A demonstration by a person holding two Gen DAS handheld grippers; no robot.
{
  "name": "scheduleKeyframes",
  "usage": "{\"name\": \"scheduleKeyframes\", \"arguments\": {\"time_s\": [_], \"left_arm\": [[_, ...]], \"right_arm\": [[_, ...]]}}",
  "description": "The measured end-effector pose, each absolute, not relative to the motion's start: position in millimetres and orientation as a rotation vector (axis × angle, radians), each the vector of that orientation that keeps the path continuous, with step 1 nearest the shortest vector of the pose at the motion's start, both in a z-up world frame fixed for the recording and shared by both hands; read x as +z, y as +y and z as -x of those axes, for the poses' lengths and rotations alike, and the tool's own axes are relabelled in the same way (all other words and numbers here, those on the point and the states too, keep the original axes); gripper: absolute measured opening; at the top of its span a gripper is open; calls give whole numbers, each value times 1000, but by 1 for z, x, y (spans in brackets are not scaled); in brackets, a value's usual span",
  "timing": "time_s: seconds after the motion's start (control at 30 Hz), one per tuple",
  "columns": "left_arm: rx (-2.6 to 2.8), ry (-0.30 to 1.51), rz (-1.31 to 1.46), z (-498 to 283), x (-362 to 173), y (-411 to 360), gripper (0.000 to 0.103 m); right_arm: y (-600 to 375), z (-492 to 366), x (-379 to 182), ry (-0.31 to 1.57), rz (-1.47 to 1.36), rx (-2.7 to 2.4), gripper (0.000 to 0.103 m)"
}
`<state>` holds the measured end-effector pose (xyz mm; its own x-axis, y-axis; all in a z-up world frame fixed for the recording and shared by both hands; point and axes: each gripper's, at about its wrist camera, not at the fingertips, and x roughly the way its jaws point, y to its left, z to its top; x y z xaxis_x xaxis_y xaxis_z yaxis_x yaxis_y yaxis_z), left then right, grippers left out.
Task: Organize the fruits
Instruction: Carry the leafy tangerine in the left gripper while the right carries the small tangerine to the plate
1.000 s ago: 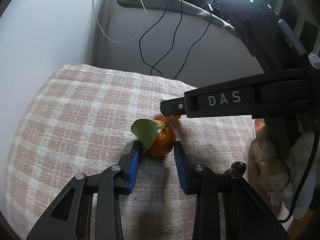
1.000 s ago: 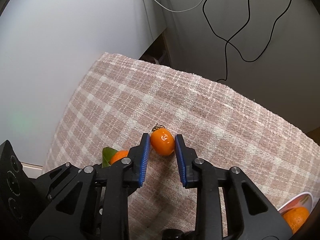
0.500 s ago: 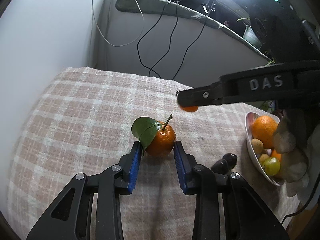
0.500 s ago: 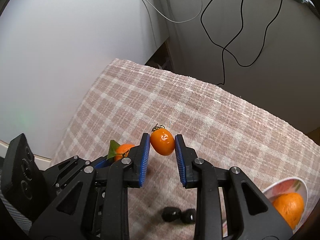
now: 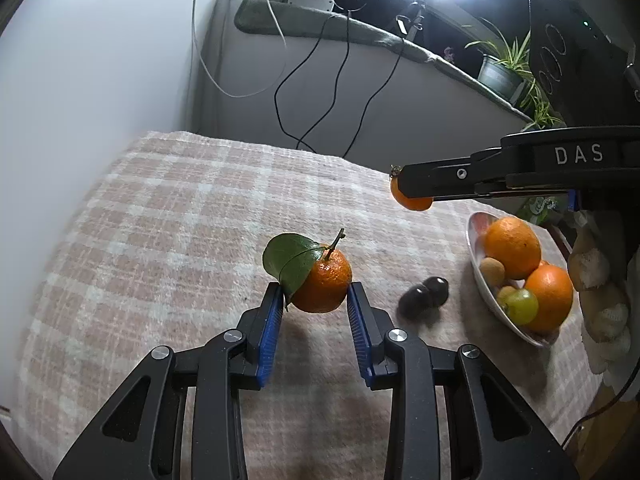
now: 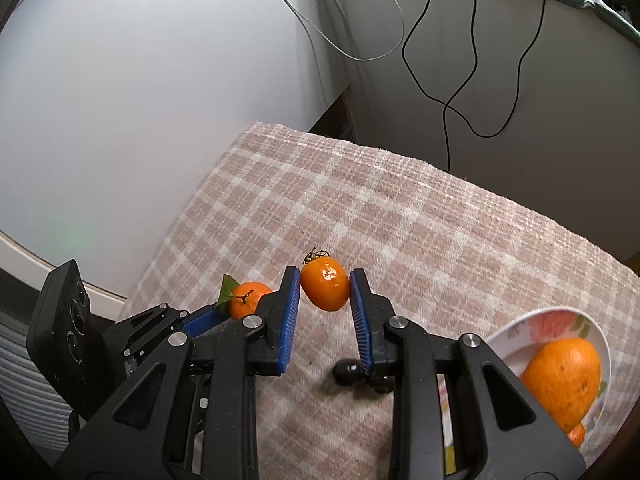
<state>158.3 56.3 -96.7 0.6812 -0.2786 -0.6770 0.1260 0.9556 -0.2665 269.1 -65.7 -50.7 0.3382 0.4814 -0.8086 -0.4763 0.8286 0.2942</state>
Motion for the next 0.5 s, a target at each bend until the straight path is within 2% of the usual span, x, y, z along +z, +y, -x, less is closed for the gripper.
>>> {"name": "scheduleKeyframes", "arguments": {"time_s": [0.5], "left_arm": [[-282, 734, 192, -142, -74, 40, 31]], "right_arm": [[-100, -229, -23, 976, -81, 670, 26]]}}
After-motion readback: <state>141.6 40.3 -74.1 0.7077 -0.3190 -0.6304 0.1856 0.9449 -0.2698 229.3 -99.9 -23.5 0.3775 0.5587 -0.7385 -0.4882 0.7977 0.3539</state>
